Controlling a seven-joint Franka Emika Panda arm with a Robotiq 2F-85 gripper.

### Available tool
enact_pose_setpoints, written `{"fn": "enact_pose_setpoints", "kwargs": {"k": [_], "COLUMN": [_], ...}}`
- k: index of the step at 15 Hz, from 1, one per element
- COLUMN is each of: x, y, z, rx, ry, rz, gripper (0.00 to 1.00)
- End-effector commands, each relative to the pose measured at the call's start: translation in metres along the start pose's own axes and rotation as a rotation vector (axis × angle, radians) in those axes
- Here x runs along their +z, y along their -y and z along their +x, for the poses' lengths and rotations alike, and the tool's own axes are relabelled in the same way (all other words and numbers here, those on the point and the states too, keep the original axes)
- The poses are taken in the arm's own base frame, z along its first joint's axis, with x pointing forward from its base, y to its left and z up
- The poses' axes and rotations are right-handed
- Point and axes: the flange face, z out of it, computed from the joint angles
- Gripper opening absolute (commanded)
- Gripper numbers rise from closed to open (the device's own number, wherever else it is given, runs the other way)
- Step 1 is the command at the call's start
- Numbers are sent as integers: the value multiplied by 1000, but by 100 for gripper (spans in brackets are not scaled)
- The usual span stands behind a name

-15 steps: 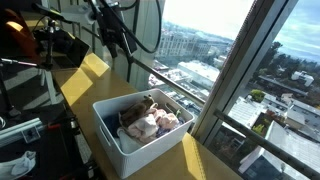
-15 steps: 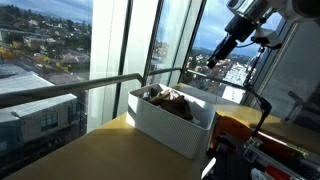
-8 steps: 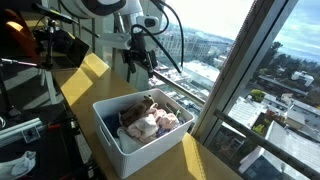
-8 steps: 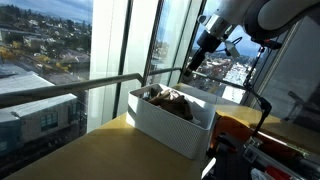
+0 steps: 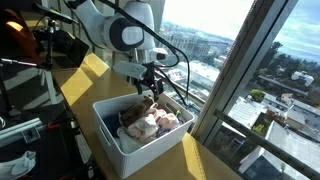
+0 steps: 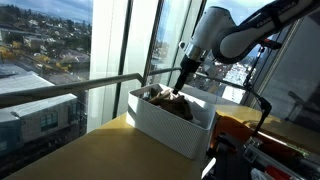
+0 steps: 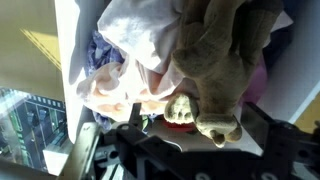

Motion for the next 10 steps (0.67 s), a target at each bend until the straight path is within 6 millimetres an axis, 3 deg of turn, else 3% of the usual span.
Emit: {"fn": "enact_pose_setpoints", "kwargs": {"k": [1, 5, 10], "x": [32, 75, 129], "y": [-14, -20, -6], "z": [2, -12, -27], "rx": [7, -9, -7], "ry": [17, 65, 142], "rz": [-19, -29, 7], "gripper": [100, 100, 100]}}
